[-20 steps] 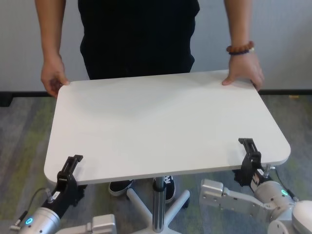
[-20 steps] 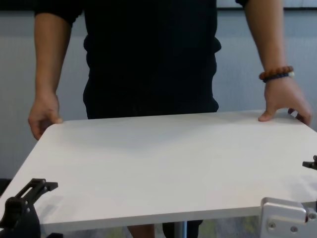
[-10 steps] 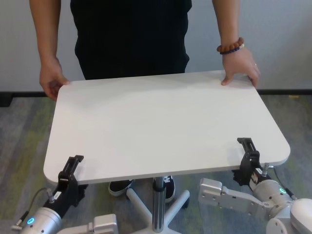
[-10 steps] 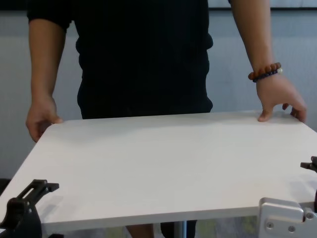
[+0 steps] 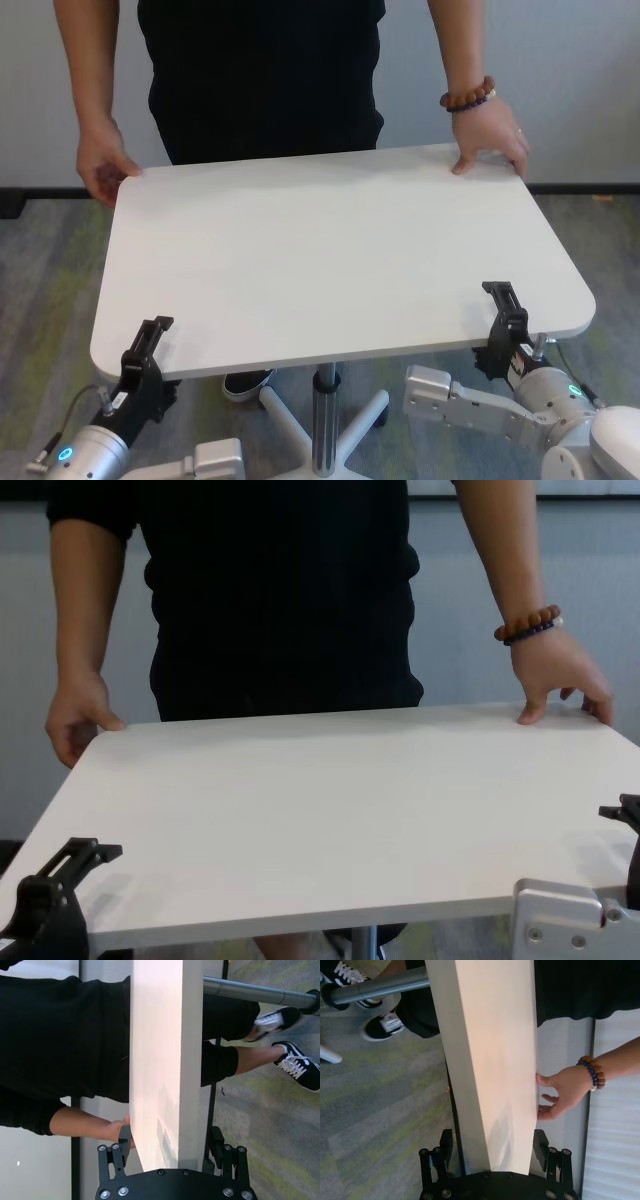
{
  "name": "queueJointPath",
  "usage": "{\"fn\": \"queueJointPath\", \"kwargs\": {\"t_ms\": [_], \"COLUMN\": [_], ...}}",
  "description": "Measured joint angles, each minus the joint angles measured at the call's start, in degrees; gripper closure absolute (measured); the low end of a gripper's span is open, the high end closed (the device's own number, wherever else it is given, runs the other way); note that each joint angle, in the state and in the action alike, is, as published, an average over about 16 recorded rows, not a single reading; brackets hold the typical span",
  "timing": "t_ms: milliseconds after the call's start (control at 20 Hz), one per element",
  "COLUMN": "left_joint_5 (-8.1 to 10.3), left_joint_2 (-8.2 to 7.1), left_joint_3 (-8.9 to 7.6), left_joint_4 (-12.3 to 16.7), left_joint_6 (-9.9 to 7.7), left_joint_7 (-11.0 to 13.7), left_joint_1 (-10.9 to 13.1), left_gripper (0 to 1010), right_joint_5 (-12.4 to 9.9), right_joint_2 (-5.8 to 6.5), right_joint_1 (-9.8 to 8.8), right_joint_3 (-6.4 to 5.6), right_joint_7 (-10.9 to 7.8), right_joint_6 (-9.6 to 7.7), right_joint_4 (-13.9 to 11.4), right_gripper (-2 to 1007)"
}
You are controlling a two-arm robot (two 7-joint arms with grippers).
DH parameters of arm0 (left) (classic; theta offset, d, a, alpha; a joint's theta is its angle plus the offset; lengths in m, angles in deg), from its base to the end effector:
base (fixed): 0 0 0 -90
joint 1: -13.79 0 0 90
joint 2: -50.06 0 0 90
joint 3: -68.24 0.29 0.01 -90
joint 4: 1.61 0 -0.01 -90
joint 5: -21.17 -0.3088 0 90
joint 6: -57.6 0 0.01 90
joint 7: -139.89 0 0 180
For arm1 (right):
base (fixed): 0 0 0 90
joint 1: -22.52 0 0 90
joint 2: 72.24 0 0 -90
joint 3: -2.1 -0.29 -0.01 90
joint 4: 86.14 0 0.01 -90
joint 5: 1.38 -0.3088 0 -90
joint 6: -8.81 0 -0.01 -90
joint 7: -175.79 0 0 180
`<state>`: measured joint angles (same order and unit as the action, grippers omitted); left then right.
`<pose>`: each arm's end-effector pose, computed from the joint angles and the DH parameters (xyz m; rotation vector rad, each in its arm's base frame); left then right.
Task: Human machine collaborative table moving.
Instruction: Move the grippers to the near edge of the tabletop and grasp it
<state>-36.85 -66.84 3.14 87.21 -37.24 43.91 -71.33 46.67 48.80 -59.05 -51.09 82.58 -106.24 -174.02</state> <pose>0.2686 0.0161 -0.3602 1.0311 -1.1007 0.8999 0.3151 0.0036 -0.3266 -1.2490 -0.9392 -0.9362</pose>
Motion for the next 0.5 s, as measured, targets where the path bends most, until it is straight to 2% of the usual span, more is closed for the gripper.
{"fn": "queueJointPath", "kwargs": {"t_ms": [500], "left_joint_5": [0.52], "left_joint_2": [0.37], "left_joint_3": [-0.09], "left_joint_4": [0.0], "left_joint_6": [0.12], "left_joint_7": [-0.1], "left_joint_1": [0.1], "left_gripper": [9], "right_joint_5": [1.4], "right_joint_2": [-1.07], "right_joint_1": [0.09], "right_joint_3": [-0.64], "right_joint_7": [-0.78], "right_joint_6": [0.21], "right_joint_4": [0.7], "right_gripper": [0]}}
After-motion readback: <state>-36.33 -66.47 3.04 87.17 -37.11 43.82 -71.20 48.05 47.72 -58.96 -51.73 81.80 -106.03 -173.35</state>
